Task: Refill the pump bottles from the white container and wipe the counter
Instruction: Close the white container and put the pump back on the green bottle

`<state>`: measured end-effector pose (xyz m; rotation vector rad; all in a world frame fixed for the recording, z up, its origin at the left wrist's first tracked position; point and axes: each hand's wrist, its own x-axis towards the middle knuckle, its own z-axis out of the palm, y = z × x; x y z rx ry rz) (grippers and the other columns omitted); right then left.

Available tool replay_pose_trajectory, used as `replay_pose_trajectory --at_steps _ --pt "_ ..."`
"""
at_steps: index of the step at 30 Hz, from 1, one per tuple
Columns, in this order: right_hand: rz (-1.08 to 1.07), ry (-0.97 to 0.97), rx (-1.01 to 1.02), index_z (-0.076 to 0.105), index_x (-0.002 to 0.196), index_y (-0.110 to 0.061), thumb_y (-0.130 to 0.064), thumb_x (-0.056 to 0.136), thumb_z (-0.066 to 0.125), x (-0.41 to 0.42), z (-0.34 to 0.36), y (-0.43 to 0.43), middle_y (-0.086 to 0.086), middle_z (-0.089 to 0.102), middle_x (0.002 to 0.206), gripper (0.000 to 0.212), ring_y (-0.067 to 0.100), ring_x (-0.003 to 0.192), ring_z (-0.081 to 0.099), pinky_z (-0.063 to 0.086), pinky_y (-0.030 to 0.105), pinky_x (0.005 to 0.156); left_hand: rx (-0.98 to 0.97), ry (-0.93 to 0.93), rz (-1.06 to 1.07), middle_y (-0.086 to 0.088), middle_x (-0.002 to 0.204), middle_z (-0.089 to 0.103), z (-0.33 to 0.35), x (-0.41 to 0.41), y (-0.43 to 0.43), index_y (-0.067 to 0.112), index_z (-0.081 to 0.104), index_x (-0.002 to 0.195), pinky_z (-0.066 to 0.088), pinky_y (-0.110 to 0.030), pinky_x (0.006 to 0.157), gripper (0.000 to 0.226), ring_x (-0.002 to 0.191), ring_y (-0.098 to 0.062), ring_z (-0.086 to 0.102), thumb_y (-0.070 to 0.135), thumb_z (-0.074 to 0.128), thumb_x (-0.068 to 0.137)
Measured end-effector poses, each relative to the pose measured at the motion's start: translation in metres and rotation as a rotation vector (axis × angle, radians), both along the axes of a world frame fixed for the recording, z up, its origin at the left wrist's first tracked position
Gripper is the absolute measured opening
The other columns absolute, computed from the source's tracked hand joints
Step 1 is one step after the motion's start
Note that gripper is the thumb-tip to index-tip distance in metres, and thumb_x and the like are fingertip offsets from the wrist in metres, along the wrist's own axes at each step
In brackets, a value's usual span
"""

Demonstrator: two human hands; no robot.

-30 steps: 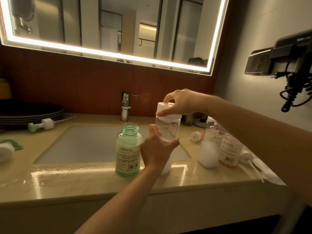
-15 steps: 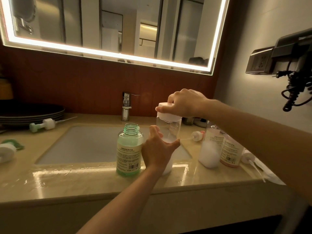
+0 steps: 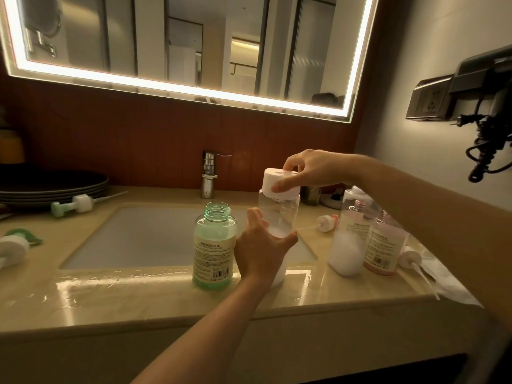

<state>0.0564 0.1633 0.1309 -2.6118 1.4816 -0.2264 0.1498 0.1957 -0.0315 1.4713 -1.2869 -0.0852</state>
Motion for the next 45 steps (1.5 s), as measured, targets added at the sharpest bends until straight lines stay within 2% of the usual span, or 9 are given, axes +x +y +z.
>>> replay_pose_trajectory --at_steps 5,10,14,17,21,25,29,40,45 --pt "-0.131 -0.039 -0.169 0.055 0.1 -0.015 -0.067 0.074 0.055 0.01 -0.015 0.0 -0.004 0.055 0.082 0.058 0.012 0.08 0.053 0.043 0.022 0.066 0.006 0.0 0.023 0.002 0.101 0.059 0.0 -0.003 0.002 0.014 0.041 0.112 0.035 -0.021 0.061 0.07 0.076 -0.01 0.051 0.057 0.071 0.064" --pt "-0.311 -0.011 -0.38 0.053 0.088 -0.017 -0.078 0.071 0.045 0.019 -0.025 0.01 -0.001 0.061 0.086 0.063 0.019 0.087 0.057 0.047 0.034 0.083 0.026 -0.021 0.08 0.0 0.098 0.06 0.001 -0.006 0.005 0.014 0.041 0.111 0.036 -0.023 0.061 0.069 0.078 -0.016 0.057 0.056 0.072 0.066" --pt "-0.351 -0.001 -0.43 0.051 0.083 -0.016 -0.079 0.072 0.043 0.021 -0.027 0.017 -0.002 0.058 0.079 0.064 0.019 0.083 0.055 0.044 0.033 0.078 0.039 -0.019 0.095 -0.001 0.098 0.061 0.002 -0.007 0.005 0.014 0.041 0.111 0.037 -0.023 0.06 0.07 0.08 -0.018 0.06 0.057 0.072 0.066" --pt "-0.28 -0.01 -0.427 0.055 0.081 -0.012 -0.084 0.068 0.033 0.016 -0.025 0.025 -0.002 0.056 0.071 0.076 0.017 0.077 0.057 0.045 0.03 0.066 0.039 -0.025 0.069 0.0 0.102 0.061 0.003 -0.005 0.009 0.015 0.039 0.112 0.038 -0.022 0.062 0.072 0.084 -0.016 0.06 0.059 0.071 0.065" --pt "-0.124 -0.276 -0.376 0.058 0.081 -0.012 -0.082 0.059 0.018 0.005 -0.011 0.034 0.001 0.06 0.074 0.083 0.015 0.071 0.061 0.05 0.027 0.068 -0.045 0.024 -0.007 0.003 0.104 0.06 0.012 -0.001 0.023 0.017 0.04 0.113 0.046 -0.024 0.069 0.074 0.087 -0.014 0.059 0.059 0.073 0.062" --pt "-0.103 -0.468 -0.309 0.056 0.075 -0.008 -0.069 0.081 0.022 0.002 -0.015 0.04 0.002 0.054 0.067 0.07 0.013 0.062 0.053 0.041 0.02 0.058 -0.098 0.003 -0.051 0.003 0.103 0.06 0.017 0.013 0.043 0.016 0.043 0.113 0.048 -0.023 0.07 0.075 0.087 -0.014 0.061 0.06 0.073 0.06" --pt "-0.073 -0.706 -0.302 0.061 0.081 -0.005 -0.059 0.09 0.024 0.012 -0.01 0.054 0.003 0.052 0.062 0.066 0.012 0.058 0.049 0.042 0.025 0.066 -0.151 0.027 0.003 0.003 0.109 0.061 0.025 0.04 0.067 0.018 0.043 0.113 0.045 -0.021 0.071 0.073 0.085 -0.01 0.056 0.061 0.072 0.061" --pt "0.065 -0.965 -0.322 0.064 0.083 -0.003 -0.047 0.094 0.04 0.135 -0.039 0.086 -0.002 0.051 0.059 0.051 0.009 0.056 0.047 0.042 0.027 0.064 -0.162 0.019 0.281 0.001 0.104 0.06 0.027 0.181 0.129 0.016 0.043 0.115 0.053 -0.033 0.074 0.075 0.086 -0.019 0.061 0.057 0.073 0.06" --pt "0.157 -0.904 -0.217 0.062 0.084 -0.01 -0.045 0.093 0.044 0.203 -0.072 0.097 -0.004 0.054 0.065 0.041 0.007 0.059 0.047 0.041 0.026 0.059 -0.101 0.037 0.425 -0.005 0.112 0.061 0.003 0.242 0.139 0.014 0.042 0.121 0.048 -0.03 0.076 0.077 0.094 -0.021 0.06 0.056 0.072 0.064"
